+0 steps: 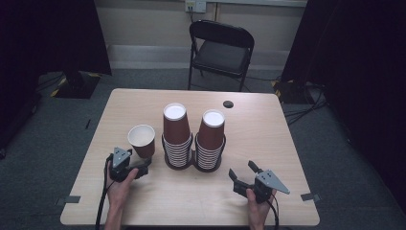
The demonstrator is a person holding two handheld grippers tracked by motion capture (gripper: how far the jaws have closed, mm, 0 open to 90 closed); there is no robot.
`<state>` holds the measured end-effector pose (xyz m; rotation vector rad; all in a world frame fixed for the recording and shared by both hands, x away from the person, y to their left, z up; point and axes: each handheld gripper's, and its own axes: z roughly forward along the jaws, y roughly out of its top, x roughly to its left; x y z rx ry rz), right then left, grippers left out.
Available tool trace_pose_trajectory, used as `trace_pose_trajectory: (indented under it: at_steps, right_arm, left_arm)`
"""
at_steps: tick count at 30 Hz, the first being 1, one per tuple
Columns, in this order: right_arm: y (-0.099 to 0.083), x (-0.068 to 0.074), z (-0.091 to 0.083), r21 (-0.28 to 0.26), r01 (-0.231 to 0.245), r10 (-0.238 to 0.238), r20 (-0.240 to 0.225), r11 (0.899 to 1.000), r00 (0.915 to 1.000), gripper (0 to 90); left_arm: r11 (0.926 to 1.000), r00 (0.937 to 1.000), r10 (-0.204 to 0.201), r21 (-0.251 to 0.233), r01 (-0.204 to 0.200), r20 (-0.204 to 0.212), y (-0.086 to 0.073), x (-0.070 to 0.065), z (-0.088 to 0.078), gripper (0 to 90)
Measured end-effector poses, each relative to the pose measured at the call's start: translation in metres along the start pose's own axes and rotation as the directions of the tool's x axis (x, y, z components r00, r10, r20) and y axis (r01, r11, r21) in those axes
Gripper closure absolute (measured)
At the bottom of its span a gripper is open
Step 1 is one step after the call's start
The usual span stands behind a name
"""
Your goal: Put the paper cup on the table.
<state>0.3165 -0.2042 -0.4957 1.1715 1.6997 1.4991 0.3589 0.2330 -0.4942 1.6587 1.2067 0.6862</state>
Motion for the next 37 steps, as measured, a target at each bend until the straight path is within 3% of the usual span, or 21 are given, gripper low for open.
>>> trace_pose_trajectory:
  at_steps: [2, 5, 13, 16, 18, 20, 21, 23, 25, 28, 30, 37]
  right_arm:
    - [0.0, 0.0, 0.0, 0.001, -0.001, 0.001, -0.002, 1.0, 1.0, 14.7]
    - [0.0, 0.0, 0.0, 0.002, 0.002, -0.002, -0.001, 1.0, 1.0, 14.7]
    - [0.0, 0.001, 0.0, 0.003, 0.009, -0.009, 0.0, 1.0, 1.0, 14.8]
    - [0.0, 0.001, 0.0, 0.003, 0.009, -0.009, 0.0, 1.0, 1.0, 14.8]
    - [0.0, 0.001, 0.0, 0.004, 0.009, -0.009, -0.001, 1.0, 1.0, 14.8]
    - [0.0, 0.001, 0.0, 0.003, 0.013, -0.013, -0.002, 1.0, 0.9999, 14.8]
    - [0.0, 0.001, 0.001, 0.004, 0.015, -0.015, -0.001, 1.0, 0.9999, 14.8]
    - [0.0, 0.001, 0.001, 0.007, 0.017, -0.017, 0.0, 1.0, 0.9999, 14.7]
    - [0.0, 0.001, 0.001, 0.01, 0.019, -0.02, 0.002, 1.0, 0.9998, 14.7]
    - [0.001, 0.002, 0.002, 0.017, 0.024, -0.024, 0.001, 1.0, 0.9997, 14.8]
    - [0.001, 0.002, 0.002, 0.017, 0.022, -0.022, 0.004, 1.0, 0.9997, 14.7]
    - [0.001, 0.002, 0.003, 0.03, 0.019, -0.019, 0.02, 0.999, 0.9996, 14.7]
  left_arm:
    - [0.9996, 0.9997, 0.003, -0.028, -0.003, 0.023, -0.002, -0.003, -0.005, 15.9]
    - [0.9989, 0.9998, 0.009, -0.046, -0.008, 0.019, -0.003, -0.008, -0.01, 16.2]
    - [0.9928, 0.9979, 0.018, -0.119, -0.01, 0.063, -0.006, -0.027, -0.03, 16.0]
    - [0.9918, 0.9954, 0.017, -0.128, -0.005, 0.094, -0.009, -0.035, -0.034, 15.8]
    - [0.991, 0.9952, 0.036, -0.132, -0.024, 0.091, -0.012, -0.042, -0.037, 15.7]
    - [0.9895, 0.9905, 0.033, -0.144, -0.013, 0.134, -0.014, -0.048, -0.039, 15.6]
    - [0.9882, 0.9913, 0.024, -0.153, -0.004, 0.13, -0.015, -0.054, -0.04, 15.7]
    - [0.9873, 0.9906, 0.047, -0.157, -0.027, 0.129, -0.016, -0.062, -0.041, 15.6]
    - [0.9873, 0.9848, 0.057, -0.156, -0.031, 0.164, -0.016, -0.07, -0.041, 15.5]
    - [0.9835, 0.9821, 0.113, -0.158, -0.088, 0.151, -0.018, -0.083, -0.038, 15.5]
    - [0.9839, 0.9806, 0.098, -0.164, -0.07, 0.169, -0.022, -0.086, -0.035, 15.6]
    - [0.9788, 0.9927, 0.075, -0.198, -0.055, 0.095, -0.027, -0.09, -0.038, 15.6]
